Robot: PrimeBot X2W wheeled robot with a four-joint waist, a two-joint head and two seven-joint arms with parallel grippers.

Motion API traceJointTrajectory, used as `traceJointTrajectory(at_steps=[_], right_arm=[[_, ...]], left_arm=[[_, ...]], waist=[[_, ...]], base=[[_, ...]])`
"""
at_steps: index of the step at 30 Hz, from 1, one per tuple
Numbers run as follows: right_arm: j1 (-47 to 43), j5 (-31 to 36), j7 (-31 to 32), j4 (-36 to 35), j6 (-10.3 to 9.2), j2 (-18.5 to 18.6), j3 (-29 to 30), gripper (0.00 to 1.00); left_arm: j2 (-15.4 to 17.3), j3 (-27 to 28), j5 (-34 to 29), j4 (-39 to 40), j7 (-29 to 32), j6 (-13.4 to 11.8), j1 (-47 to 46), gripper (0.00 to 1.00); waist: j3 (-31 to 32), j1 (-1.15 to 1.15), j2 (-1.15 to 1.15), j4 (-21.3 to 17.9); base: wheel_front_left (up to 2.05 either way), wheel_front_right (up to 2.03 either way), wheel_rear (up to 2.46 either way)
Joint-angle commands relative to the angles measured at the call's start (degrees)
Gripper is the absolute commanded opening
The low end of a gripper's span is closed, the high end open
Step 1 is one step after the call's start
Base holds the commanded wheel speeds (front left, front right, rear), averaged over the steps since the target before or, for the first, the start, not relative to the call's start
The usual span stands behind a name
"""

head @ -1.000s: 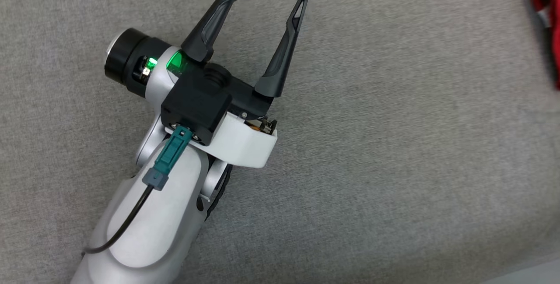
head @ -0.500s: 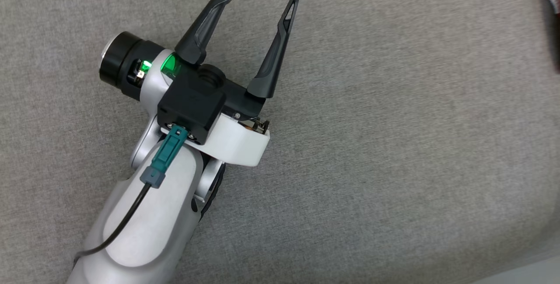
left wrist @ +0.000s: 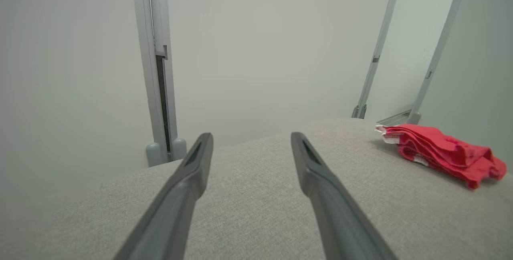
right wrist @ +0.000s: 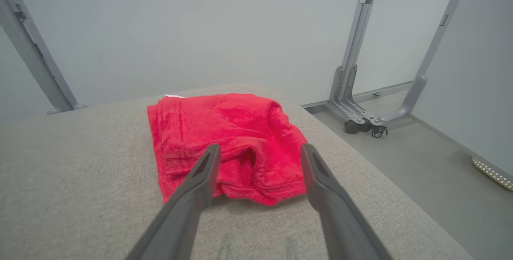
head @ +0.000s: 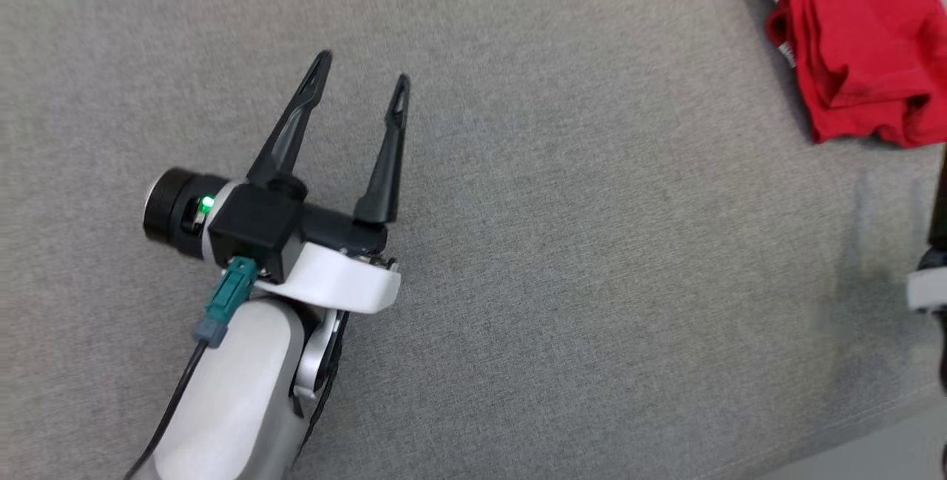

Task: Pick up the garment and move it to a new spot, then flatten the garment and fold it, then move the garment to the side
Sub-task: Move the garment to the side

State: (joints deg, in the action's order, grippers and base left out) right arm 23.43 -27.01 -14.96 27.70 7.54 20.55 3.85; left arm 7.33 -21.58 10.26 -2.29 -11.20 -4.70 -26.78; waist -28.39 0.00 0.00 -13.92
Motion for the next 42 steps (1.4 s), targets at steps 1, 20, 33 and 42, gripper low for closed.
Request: traceJointTrajectory(at_steps=[1, 20, 33, 42], right_arm=[[-1.8, 1.4, -0.3, -2.3, -0.1, -1.1, 0.3, 1.0], [-16.2, 9.2, 5.8, -22.7, -0.1, -8.3, -5.0, 1.0], [-27.1, 13.0, 13.5, -30.2, -0.1, -12.2, -2.8, 1.0], [-31.0, 14.7, 16.8, -32.9, -0.09, -13.2, -2.0, 1.0]], left_arm=[[0.3, 0.6, 0.7, -0.1, -0.5, -0.6, 1.3, 1.0], [1.5, 8.5, 8.3, -3.8, -3.1, -5.3, 18.6, 1.0], [3.6, 9.1, 9.8, -4.0, -2.0, -5.7, 27.6, 1.0], [4.5, 8.5, 9.8, -2.9, -0.6, -6.1, 30.9, 1.0]], waist=[[2.8, 0.0, 0.0, 0.4], [17.4, 0.0, 0.0, 14.4], [26.1, 0.0, 0.0, 15.8], [29.2, 0.0, 0.0, 15.2]], base=[[0.0, 0.0, 0.0], [0.0, 0.0, 0.0], [0.0, 0.0, 0.0], [0.0, 0.0, 0.0]])
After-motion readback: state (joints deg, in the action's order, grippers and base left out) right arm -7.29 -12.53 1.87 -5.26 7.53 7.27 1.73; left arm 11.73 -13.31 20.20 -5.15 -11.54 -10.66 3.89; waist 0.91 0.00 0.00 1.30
